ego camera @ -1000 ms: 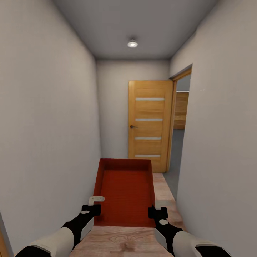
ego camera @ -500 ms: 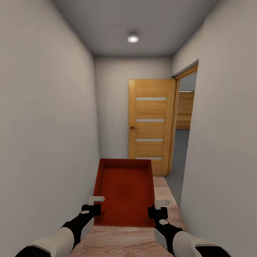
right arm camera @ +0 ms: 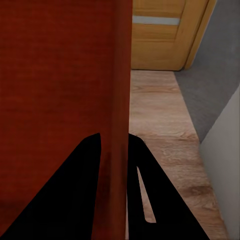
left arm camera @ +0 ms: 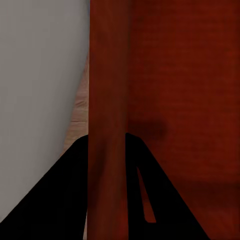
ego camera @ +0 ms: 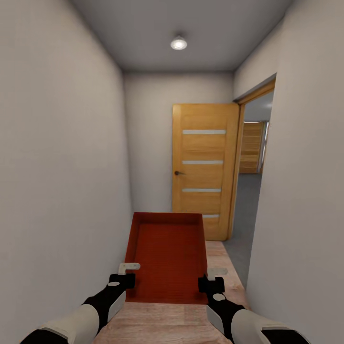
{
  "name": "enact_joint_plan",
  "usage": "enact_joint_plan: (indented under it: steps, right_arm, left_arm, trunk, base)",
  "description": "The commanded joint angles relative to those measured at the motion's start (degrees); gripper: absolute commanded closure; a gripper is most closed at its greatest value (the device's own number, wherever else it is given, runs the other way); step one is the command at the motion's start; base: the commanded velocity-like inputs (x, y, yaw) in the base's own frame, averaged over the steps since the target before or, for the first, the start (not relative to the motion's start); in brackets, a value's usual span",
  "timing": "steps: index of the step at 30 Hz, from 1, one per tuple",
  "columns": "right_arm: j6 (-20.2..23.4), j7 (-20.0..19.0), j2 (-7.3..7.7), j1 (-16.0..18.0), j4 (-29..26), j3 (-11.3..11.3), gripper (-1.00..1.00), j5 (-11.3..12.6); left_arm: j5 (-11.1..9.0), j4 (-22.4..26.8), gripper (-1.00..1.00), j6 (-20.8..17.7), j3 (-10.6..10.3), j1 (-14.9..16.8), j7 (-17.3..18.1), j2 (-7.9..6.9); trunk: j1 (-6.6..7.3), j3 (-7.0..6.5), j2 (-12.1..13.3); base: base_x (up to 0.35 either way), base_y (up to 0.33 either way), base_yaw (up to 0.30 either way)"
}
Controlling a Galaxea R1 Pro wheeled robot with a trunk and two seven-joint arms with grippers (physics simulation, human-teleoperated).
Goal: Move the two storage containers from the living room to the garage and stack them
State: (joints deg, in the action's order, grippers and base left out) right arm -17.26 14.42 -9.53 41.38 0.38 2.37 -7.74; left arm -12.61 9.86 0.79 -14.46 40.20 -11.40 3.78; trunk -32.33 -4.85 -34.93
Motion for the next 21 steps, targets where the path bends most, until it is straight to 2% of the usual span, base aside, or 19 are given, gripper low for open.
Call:
enact_joint_plan:
  steps: [1, 21]
  right_arm:
    - [-2.1, 0.4, 0.83, 0.0, -0.1, 1.5, 1.0, -0.3]
    - [-2.0, 0.4, 0.83, 0.0, -0.1, 1.5, 1.0, -0.3]
  left_arm:
    - [-2.5, -0.2, 1.0, 0.1, 3.1, 0.0, -1.2, -0.52]
    - [-2.6, -0.2, 1.0, 0.1, 3.1, 0.0, -1.2, -0.52]
  trunk:
    - [-0.05, 0.01, 0.0]
    - [-0.05, 0.01, 0.0]
  base:
    - [0.323, 0.0, 0.0]
    - [0.323, 0.0, 0.0]
